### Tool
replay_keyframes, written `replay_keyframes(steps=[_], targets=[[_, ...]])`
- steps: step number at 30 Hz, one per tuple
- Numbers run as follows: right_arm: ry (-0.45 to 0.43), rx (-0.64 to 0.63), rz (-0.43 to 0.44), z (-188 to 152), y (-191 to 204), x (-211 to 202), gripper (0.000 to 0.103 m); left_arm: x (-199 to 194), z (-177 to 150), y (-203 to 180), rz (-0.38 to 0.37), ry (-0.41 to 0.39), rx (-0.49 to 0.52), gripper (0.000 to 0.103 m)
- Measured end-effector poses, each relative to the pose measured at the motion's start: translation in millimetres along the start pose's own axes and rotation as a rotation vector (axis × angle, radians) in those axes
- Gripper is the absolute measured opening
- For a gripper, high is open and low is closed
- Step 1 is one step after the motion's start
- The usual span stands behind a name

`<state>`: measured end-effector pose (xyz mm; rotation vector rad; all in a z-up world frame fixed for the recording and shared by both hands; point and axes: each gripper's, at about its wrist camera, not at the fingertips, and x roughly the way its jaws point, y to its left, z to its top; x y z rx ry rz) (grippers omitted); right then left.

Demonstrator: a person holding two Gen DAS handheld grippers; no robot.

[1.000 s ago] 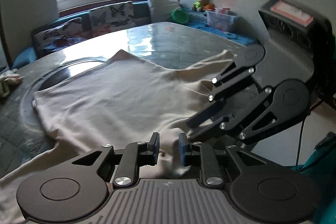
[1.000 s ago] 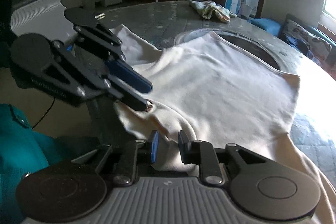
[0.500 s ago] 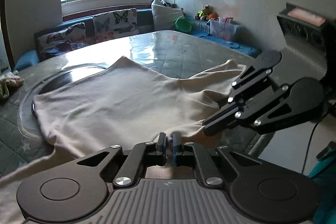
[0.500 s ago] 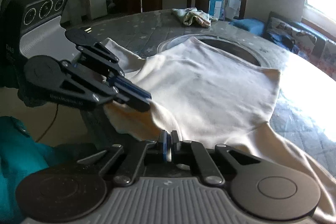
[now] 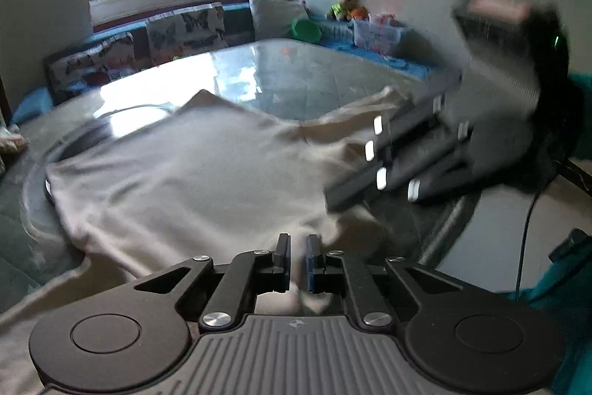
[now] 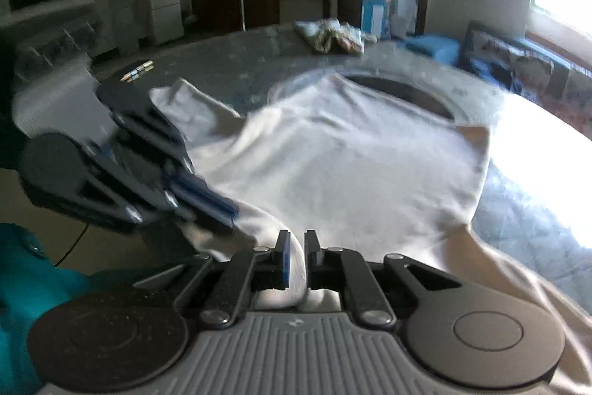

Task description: Fold clothes

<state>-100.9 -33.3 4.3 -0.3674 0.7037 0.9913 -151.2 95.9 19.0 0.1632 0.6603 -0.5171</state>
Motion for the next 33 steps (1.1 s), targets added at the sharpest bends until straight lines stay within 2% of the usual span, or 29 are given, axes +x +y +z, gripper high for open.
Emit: replay_keyframes(steps=[2, 6, 10, 15, 19, 22, 24, 29, 33], targets=[[0.031, 0.004, 0.008, -5.8, 0.7, 7.8, 0.008, -2.3, 7.3, 3.8, 0.009, -0.022, -0.016, 0.011], [0.002, 0.025, 0.005, -10.7, 0.3, -6.3, 0.009, 9.8, 21.2, 7.3, 0.016, -0.033, -0.057, 0.012], [-0.045, 0.09, -0.086, -17.5, -15.2, -34.8, 0.011, 32.4, 30.9, -1.5, -0.027, -0.036, -0.064, 0.012], [-0.074, 0.227, -0.288, -35.3, -54.9, -63.8, 0.015, 61.9, 42.3, -26.3, -0.101, -0.027, -0.042, 0.012], [-0.071, 0.349, -0.5, -60.8, -96.6, -86.0, 0.021, 77.2, 47.1, -37.8, -0.127, -0.01, -0.023, 0.012], [-0.068, 0.412, -0.616, -75.9, -124.2, -98.2, 0.024, 86.2, 48.5, -41.9, -0.133, 0.008, -0.017, 0.012], [-0.075, 0.47, -0.674, -88.1, -142.3, -104.1, 0.033, 89.3, 48.2, -42.9, -0.134, 0.017, -0.017, 0.012], [-0.074, 0.581, -0.668, -107.0, -169.0, -107.6, 0.035, 93.9, 47.1, -45.9, -0.133, 0.038, -0.009, 0.012], [-0.063, 0.628, -0.618, -116.0, -175.3, -103.6, 0.034, 95.6, 47.9, -47.4, -0.133, 0.044, -0.003, 0.015]])
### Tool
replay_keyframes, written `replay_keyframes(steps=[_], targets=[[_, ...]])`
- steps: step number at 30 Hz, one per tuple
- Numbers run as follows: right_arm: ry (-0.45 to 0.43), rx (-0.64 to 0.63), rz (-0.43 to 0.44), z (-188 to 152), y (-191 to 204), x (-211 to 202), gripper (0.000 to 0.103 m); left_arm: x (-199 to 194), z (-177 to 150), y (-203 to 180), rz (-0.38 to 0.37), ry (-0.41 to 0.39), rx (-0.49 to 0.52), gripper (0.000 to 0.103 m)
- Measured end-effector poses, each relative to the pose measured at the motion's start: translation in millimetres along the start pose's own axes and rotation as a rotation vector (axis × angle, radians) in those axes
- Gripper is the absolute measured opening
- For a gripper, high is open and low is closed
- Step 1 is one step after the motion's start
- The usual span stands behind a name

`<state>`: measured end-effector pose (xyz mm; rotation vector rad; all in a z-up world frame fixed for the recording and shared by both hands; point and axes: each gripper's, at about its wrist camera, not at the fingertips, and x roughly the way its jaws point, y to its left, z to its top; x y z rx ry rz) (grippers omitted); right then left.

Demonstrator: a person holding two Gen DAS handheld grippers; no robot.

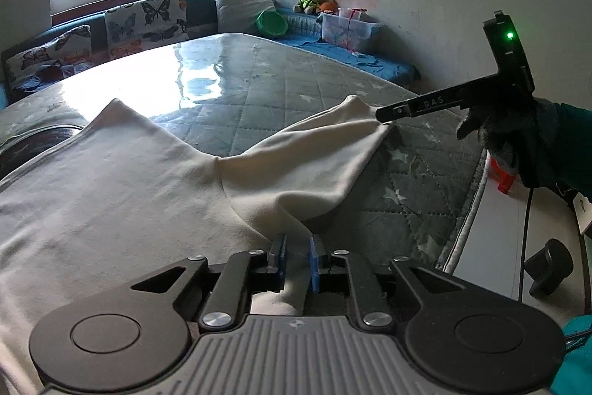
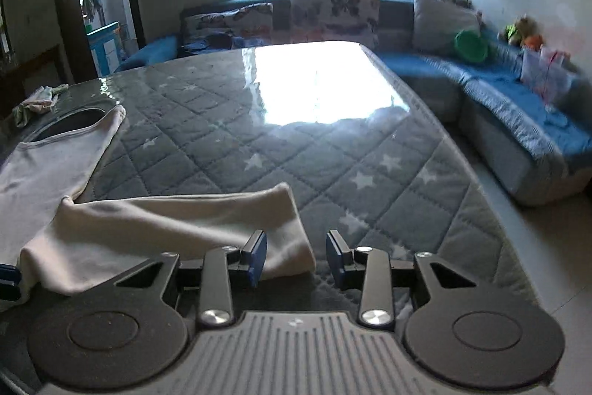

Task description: Fold clothes

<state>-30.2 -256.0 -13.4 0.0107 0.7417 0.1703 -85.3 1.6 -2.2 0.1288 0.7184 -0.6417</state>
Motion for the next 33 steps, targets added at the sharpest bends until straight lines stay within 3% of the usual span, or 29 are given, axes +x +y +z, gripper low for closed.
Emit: replay_keyframes(steps=[2, 3, 7, 14, 19, 23, 25, 28, 33], targets=[[0.016, 0.006, 0.026, -2.1, -1.1, 1.7, 0.029, 1.0, 0.6, -1.5, 0.0, 0.003, 0.007, 0.017], [0.017, -0.001, 0.027, -1.9, 0.0, 1.7, 0.019, 1.5, 0.9, -1.7, 0.0, 0.006, 0.01, 0.017], [-0.035, -0.084, -0.026, 6.4, 6.7, -5.5, 0.008, 3.0, 2.2, -3.1, -0.002, 0.012, 0.022, 0.017], [-0.186, -0.305, -0.162, 37.9, 32.2, -14.7, 0.007, 4.4, 1.0, -6.2, -0.01, 0.018, 0.053, 0.019], [-0.111, -0.326, -0.198, 26.9, 33.0, 16.7, 0.014, 4.1, -0.2, -8.8, -0.024, 0.022, 0.075, 0.024], [-0.088, -0.261, -0.212, 23.1, 22.5, 27.8, 0.016, -1.2, 6.6, -10.5, -0.03, 0.011, 0.082, 0.024], [-0.103, -0.226, -0.188, 27.1, 21.7, 21.4, 0.016, -1.6, 11.5, -11.3, -0.034, -0.005, 0.08, 0.024], [-0.107, -0.2, -0.073, 31.8, 27.3, 11.3, 0.019, 5.2, 17.1, -12.8, -0.034, -0.011, 0.071, 0.024], [-0.072, -0.213, 0.035, 32.9, 46.1, 23.0, 0.027, 21.2, 21.2, -15.6, -0.043, 0.004, 0.062, 0.024]])
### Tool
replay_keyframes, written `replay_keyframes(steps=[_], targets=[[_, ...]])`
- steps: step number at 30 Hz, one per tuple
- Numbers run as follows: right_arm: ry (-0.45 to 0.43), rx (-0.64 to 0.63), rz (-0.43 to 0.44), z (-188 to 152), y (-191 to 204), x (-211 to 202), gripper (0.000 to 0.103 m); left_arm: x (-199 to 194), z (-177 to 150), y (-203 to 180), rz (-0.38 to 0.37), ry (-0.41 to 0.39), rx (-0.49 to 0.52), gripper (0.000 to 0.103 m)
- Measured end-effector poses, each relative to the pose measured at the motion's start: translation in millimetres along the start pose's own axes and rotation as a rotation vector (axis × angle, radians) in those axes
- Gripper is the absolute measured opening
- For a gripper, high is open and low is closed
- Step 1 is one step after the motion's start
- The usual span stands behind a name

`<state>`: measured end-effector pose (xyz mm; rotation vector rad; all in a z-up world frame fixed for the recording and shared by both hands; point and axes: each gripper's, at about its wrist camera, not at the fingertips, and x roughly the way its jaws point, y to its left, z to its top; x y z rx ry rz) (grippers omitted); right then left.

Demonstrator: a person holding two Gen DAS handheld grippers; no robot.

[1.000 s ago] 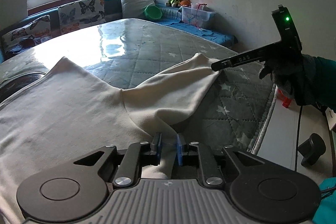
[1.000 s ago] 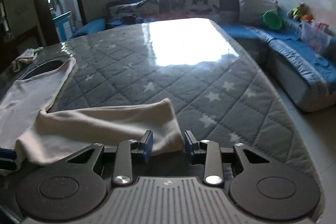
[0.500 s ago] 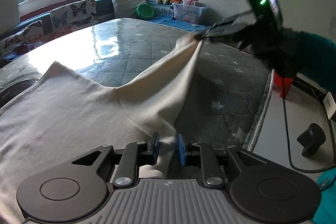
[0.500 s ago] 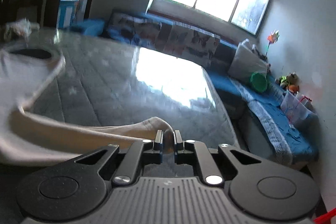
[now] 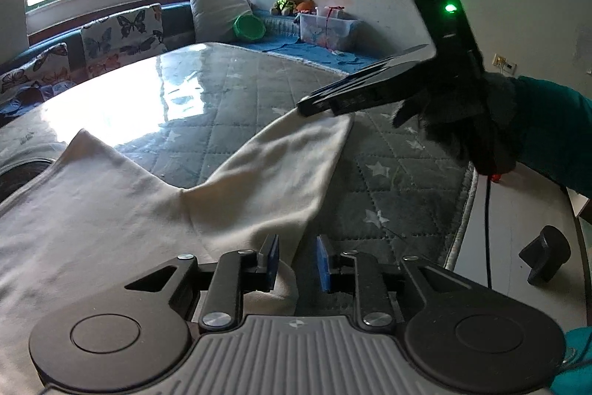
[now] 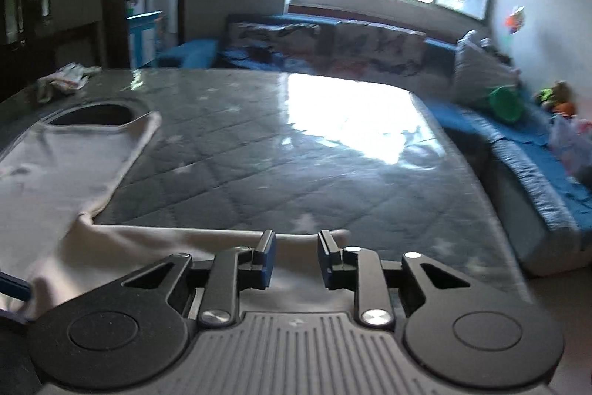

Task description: Fold clothes

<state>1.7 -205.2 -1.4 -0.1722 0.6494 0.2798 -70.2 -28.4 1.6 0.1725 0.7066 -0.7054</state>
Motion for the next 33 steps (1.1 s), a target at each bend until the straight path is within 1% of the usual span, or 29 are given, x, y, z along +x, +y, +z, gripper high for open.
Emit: replay_keyframes(steps=[2, 4, 6, 8, 10, 11, 14, 15, 17, 20, 21, 22, 23, 25, 28, 30, 33], targets=[[0.018, -0.022, 0.002, -0.3, 4.9, 9.5, 0.036, 5.7, -0.2, -1.2, -0.011, 0.013, 0.003, 0.024], [0.029, -0.026, -0.01, 1.0, 3.6, 17.6, 0.036, 9.7, -3.0, -3.1, -0.028, 0.035, 0.014, 0.025], [0.037, -0.02, -0.03, 3.2, -1.2, 24.9, 0.038, 7.4, -4.1, -5.1, -0.045, 0.033, 0.022, 0.025], [0.045, -0.014, -0.05, 5.4, -6.0, 32.2, 0.04, 4.3, -5.4, -4.9, -0.083, 0.031, 0.012, 0.025], [0.05, -0.009, -0.064, 7.4, -10.7, 38.2, 0.044, -0.3, -5.8, -5.2, -0.084, 0.014, 0.018, 0.026], [0.051, -0.006, -0.069, 8.3, -12.7, 40.5, 0.048, -3.6, -4.0, -3.4, -0.074, -0.007, 0.007, 0.026], [0.049, -0.009, -0.072, 9.0, -11.6, 40.6, 0.048, -10.8, 3.5, 6.6, -0.024, -0.062, -0.05, 0.028], [0.046, -0.014, -0.072, 8.9, -10.3, 39.7, 0.048, -9.9, 5.5, 10.9, -0.001, -0.065, -0.071, 0.03], [0.041, -0.024, -0.071, 8.8, -6.8, 38.7, 0.048, -2.4, 6.1, 19.9, 0.021, -0.042, -0.112, 0.03], [0.028, -0.038, -0.066, 9.8, -1.3, 33.7, 0.049, 9.9, 0.5, 18.8, 0.011, 0.003, -0.106, 0.03], [0.023, -0.042, -0.064, 10.1, 0.2, 31.8, 0.049, 9.0, -0.7, 16.9, 0.009, 0.003, -0.101, 0.032], [0.016, -0.047, -0.061, 10.8, 1.9, 29.0, 0.05, 8.0, -1.8, 15.1, 0.007, 0.002, -0.096, 0.037], [0.005, -0.053, -0.055, 12.6, 4.4, 24.4, 0.051, 7.0, -2.9, 13.3, 0.005, 0.001, -0.091, 0.038], [-0.014, -0.061, -0.035, 17.1, 9.9, 16.2, 0.055, -5.2, -2.3, 14.8, 0.014, -0.034, -0.101, 0.043], [-0.047, -0.083, 0.008, 22.9, 24.1, 3.4, 0.062, -31.3, -6.9, 22.2, 0.065, -0.088, -0.135, 0.048], [-0.068, -0.1, 0.043, 25.9, 36.9, -4.8, 0.074, -53.8, -16.5, 32.8, 0.121, -0.116, -0.183, 0.051], [-0.088, -0.123, 0.112, 27.9, 57.6, -13.6, 0.078, -85.7, -32.9, 50.3, 0.224, -0.139, -0.251, 0.053]])
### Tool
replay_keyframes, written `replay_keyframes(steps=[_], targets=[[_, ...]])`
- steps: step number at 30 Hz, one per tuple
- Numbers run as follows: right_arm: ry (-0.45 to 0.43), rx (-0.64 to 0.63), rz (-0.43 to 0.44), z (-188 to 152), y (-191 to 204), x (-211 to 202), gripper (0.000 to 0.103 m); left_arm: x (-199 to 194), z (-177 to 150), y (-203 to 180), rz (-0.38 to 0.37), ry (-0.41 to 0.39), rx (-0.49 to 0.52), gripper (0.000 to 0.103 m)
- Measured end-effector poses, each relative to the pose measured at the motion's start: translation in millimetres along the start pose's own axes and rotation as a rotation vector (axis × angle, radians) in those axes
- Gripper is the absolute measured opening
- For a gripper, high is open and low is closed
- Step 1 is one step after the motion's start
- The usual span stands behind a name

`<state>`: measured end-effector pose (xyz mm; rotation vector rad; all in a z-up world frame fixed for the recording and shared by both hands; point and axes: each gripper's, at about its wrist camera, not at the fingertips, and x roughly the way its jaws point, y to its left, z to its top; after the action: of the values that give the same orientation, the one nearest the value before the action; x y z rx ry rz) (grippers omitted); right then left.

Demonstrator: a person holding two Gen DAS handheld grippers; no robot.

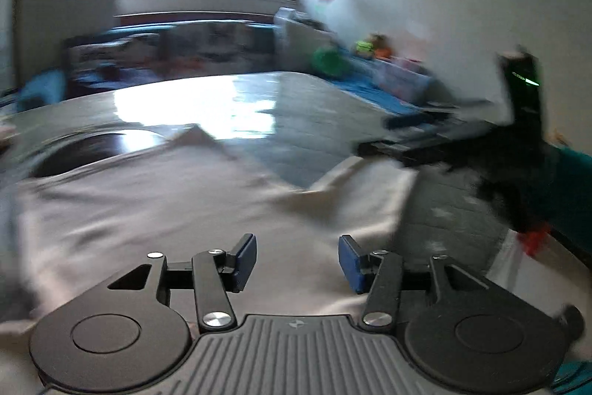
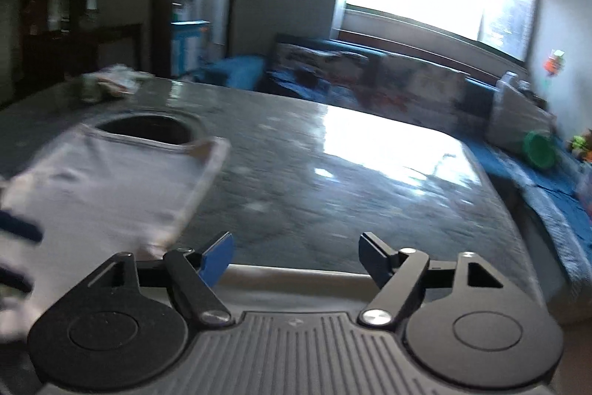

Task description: Fold clothes

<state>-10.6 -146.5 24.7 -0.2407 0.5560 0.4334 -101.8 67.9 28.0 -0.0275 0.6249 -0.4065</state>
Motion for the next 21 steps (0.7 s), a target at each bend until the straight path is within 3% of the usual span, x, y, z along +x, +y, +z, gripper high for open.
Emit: replay_keyframes(steps=[7, 14, 19, 21], targets=[[-0.007, -0.104, 0.196, 7.4, 68.4, 6.7, 0.088, -48.0, -30.8, 73.3, 0.281, 0.003, -0.172, 0.051], [0.017, -0.167, 0.318, 6.3, 117.8, 21.6, 0.089, -54.4, -45.1, 111.1, 0.37, 0.01, -0.253, 0.042], [0.047, -0.192, 0.36, -0.3, 138.7, 30.1, 0.09, -50.7, -54.3, 124.9, 0.437, 0.026, -0.261, 0.025], [0.063, -0.198, 0.364, -3.4, 142.2, 34.3, 0.09, -51.6, -55.6, 127.5, 0.516, 0.039, -0.236, 0.02]])
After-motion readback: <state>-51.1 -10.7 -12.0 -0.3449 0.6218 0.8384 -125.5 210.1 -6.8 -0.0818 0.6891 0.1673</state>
